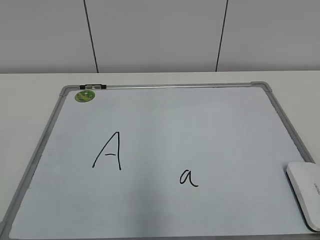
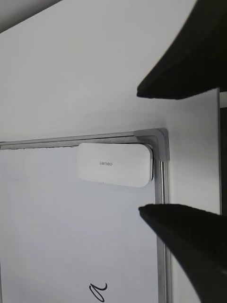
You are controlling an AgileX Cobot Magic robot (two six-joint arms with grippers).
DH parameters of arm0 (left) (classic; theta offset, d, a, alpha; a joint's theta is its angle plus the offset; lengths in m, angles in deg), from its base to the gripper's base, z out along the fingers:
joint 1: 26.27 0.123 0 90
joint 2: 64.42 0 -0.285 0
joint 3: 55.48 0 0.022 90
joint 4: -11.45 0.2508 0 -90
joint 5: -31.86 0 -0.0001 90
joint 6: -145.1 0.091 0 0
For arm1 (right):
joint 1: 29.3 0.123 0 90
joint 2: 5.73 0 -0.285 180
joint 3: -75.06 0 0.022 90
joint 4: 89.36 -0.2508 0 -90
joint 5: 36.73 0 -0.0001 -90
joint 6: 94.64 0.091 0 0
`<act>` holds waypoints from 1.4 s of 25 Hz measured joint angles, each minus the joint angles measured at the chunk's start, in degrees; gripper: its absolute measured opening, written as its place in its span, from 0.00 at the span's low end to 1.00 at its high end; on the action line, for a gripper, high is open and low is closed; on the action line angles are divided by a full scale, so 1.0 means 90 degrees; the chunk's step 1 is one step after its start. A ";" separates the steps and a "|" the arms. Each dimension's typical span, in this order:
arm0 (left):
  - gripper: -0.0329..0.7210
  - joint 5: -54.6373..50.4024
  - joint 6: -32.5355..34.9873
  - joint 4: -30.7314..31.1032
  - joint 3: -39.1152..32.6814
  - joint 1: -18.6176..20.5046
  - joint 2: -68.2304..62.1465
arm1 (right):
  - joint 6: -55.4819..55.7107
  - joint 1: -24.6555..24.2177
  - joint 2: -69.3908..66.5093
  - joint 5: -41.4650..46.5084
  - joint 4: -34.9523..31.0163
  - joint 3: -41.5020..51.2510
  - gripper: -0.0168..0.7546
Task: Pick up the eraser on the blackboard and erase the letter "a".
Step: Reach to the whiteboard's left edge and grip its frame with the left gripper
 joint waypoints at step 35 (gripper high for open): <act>0.37 0.1532 -0.0011 -0.0492 0.2238 0.0000 -0.6048 | 0.0000 0.0000 0.0000 -0.0013 0.0000 0.0000 0.69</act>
